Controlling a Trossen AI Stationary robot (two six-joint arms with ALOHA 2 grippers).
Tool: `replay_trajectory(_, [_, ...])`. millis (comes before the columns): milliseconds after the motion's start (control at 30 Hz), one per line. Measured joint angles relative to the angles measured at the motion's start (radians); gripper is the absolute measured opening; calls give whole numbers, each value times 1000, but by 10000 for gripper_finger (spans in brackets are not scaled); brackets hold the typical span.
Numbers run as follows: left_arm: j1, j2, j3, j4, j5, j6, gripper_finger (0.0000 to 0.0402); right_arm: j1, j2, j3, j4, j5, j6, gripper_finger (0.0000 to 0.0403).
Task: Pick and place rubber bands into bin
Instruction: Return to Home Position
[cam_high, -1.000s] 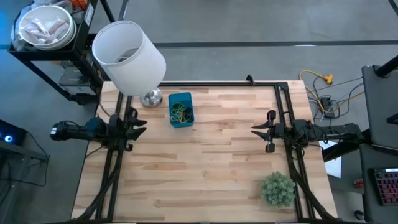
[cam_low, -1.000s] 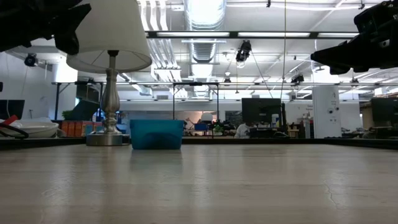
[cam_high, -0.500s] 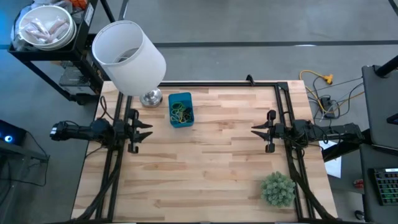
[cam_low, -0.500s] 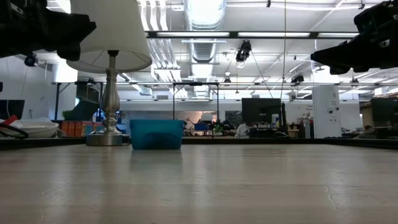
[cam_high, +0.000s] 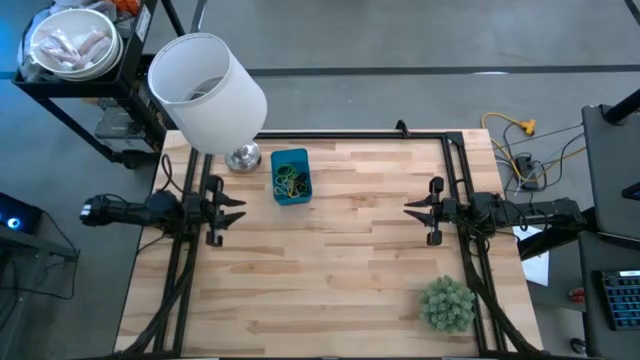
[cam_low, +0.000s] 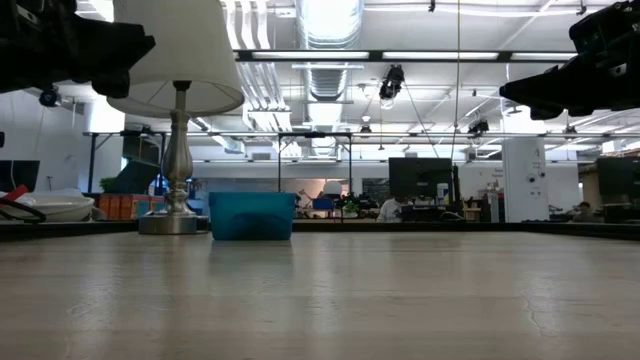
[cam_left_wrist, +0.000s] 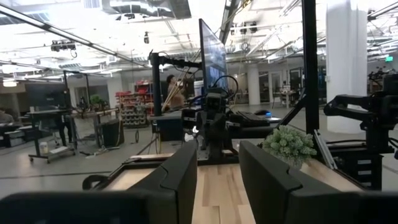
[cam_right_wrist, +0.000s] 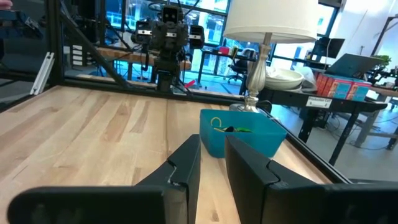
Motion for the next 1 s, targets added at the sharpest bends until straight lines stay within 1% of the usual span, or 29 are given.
replay_trajectory(300, [0, 24, 0, -1, 0, 0, 105, 0, 0, 0, 0, 0, 1, 68])
replay_trajectory(467, [0, -18, 0, 10, 0, 0, 105, 0, 0, 0, 0, 0, 1, 68])
replay_trajectory(600, [1, -14, 0, 37, 0, -1, 105, 0, 0, 0, 0, 0, 2, 68])
replay_trajectory(700, [1, -14, 0, 26, 0, 3, 105, 0, 0, 0, 0, 0, -1, 68])
replay_trajectory(767, [2, -14, 0, 24, -6, 34, 105, 0, 0, 0, 0, 0, 1, 68])
replay_trajectory(867, [3, -14, 0, -45, -8, 72, 105, 0, 0, 0, 0, 0, 0, 68])
replay_trajectory(1000, [3, -14, 0, -180, -8, 89, 105, 0, 0, 0, 0, 0, 1, 68])
